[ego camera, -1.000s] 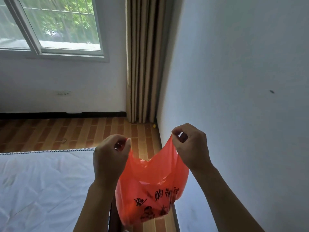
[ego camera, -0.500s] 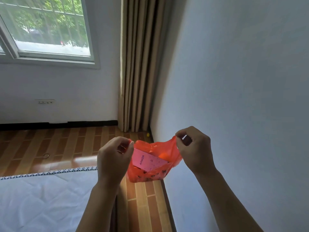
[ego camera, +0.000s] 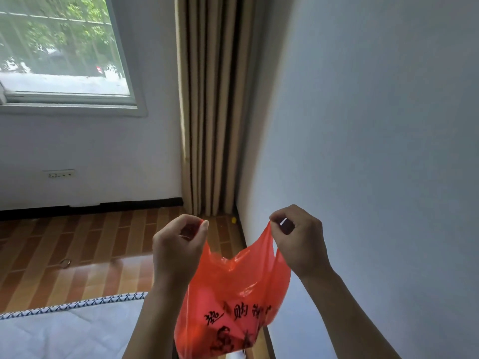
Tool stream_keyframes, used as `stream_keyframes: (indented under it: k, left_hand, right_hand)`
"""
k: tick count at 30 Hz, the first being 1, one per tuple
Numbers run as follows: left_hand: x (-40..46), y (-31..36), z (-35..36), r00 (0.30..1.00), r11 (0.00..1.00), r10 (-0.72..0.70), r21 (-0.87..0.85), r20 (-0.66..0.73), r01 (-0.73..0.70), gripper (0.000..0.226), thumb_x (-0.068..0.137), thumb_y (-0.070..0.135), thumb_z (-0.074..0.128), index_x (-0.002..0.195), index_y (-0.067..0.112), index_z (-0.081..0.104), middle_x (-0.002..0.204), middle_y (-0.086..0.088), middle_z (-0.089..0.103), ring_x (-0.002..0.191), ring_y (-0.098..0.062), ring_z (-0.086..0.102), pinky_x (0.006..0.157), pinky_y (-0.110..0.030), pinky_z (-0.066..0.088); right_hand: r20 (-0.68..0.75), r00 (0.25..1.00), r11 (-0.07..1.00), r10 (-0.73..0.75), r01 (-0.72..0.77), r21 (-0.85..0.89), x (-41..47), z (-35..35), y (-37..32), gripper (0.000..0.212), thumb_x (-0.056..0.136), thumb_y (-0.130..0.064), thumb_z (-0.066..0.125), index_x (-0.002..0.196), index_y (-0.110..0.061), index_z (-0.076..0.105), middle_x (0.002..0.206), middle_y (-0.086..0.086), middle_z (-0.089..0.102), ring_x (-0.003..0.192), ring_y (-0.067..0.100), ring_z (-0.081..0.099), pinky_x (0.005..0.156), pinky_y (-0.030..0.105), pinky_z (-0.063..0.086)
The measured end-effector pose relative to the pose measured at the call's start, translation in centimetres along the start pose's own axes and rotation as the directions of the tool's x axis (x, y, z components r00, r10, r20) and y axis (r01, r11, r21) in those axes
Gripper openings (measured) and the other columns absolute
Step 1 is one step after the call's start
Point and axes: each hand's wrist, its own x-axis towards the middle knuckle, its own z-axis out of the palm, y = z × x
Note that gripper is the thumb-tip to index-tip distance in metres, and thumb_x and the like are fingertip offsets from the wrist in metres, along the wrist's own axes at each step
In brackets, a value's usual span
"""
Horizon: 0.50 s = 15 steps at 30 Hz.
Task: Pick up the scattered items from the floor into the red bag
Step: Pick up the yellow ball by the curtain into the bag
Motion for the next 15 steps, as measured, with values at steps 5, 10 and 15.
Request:
stream_keyframes:
  k: [5, 10, 15]
  left_hand:
    - [5.9, -1.8, 3.3, 0.999, 0.999, -0.029, 0.04, -0.016, 0.03, 0.01, 0.087, 0.014, 0.083, 0.086, 0.021, 0.077, 0.075, 0.016, 0.071, 0.074, -0.002, 0.07, 0.066, -0.01, 0.053]
    - [10.2, -3.8, 5.7, 0.997, 0.997, -0.063, 0.046, -0.043, 0.065, 0.009, 0.086, 0.013, 0.083, 0.085, 0.019, 0.077, 0.075, 0.014, 0.072, 0.073, -0.005, 0.071, 0.065, -0.018, 0.056]
    - [12.3, -6.6, 7.1, 0.991, 0.99, -0.127, 0.063, -0.043, 0.129, 0.011, 0.085, 0.012, 0.084, 0.083, 0.02, 0.076, 0.073, 0.014, 0.071, 0.072, -0.007, 0.071, 0.064, -0.013, 0.052]
  right_hand:
    - [0.029, 1.0, 0.999, 0.0, -0.001, 0.035, 6.7, 3.3, 3.6, 0.021, 0.083, 0.005, 0.075, 0.084, -0.016, 0.075, 0.079, -0.009, 0.07, 0.069, 0.012, 0.065, 0.066, 0.023, 0.055]
    - [0.069, 0.998, 0.998, -0.013, 0.008, 0.066, 12.3, 6.7, 6.5, 0.02, 0.083, 0.005, 0.075, 0.084, -0.016, 0.075, 0.079, -0.009, 0.07, 0.069, 0.008, 0.065, 0.066, 0.023, 0.055]
    - [0.108, 0.994, 0.996, -0.001, -0.009, 0.09, 15.4, 10.4, 8.4, 0.023, 0.083, 0.006, 0.075, 0.082, -0.017, 0.073, 0.079, -0.01, 0.069, 0.067, 0.008, 0.063, 0.065, 0.019, 0.051]
